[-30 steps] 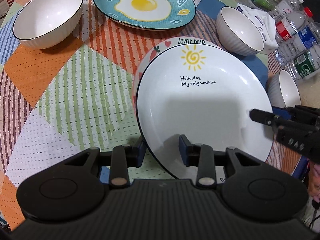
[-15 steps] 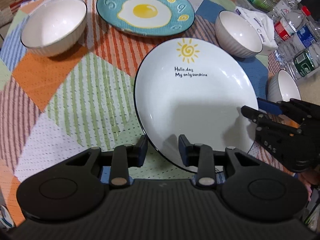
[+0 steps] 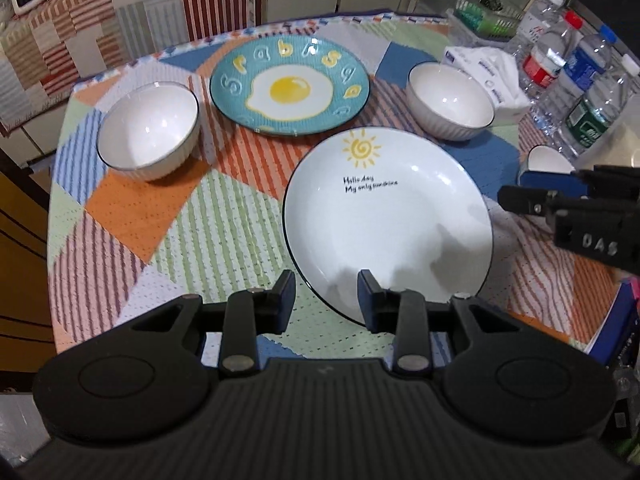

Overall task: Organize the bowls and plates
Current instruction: 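Move the right tool to the teal egg plate and grasp its rim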

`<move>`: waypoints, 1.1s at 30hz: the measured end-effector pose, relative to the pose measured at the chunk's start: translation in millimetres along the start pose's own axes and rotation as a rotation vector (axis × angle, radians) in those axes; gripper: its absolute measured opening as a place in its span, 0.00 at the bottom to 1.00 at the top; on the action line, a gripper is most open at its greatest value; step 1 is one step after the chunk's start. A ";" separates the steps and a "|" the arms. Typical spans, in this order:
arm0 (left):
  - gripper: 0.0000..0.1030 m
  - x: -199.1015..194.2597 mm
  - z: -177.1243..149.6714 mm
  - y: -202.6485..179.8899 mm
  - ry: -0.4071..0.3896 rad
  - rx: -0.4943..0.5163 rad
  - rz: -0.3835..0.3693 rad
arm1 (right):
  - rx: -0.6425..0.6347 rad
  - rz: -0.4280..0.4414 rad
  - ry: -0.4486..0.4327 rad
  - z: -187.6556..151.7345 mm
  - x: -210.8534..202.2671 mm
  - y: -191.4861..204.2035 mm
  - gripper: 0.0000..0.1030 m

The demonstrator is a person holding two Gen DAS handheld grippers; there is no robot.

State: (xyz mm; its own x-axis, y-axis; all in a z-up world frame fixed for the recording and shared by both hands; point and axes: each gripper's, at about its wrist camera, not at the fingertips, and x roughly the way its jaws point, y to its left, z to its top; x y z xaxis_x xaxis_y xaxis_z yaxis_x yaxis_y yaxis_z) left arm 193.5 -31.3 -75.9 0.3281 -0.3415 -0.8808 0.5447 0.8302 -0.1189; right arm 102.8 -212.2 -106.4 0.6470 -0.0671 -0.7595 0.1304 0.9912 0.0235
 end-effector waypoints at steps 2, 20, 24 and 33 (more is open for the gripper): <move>0.33 -8.0 2.4 -1.3 -0.014 0.006 0.002 | 0.004 0.028 -0.016 5.2 -9.8 1.0 0.33; 0.43 -12.0 64.3 44.5 -0.113 -0.128 0.048 | -0.237 0.216 -0.129 95.4 -22.6 0.6 0.46; 0.47 12.4 80.2 55.3 -0.126 -0.184 0.043 | -0.278 0.234 -0.127 120.1 3.3 -4.9 0.50; 0.59 78.7 93.6 70.7 -0.098 -0.345 0.001 | -0.210 0.246 0.007 151.0 88.4 -35.8 0.51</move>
State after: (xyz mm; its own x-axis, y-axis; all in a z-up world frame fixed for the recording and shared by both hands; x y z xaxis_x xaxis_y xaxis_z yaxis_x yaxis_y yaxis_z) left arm 330.1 -40.7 -110.8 0.4101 -0.3669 -0.8350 0.2573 0.9249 -0.2800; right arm 268.8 -270.9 -76.2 0.6348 0.1777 -0.7520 -0.1874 0.9795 0.0732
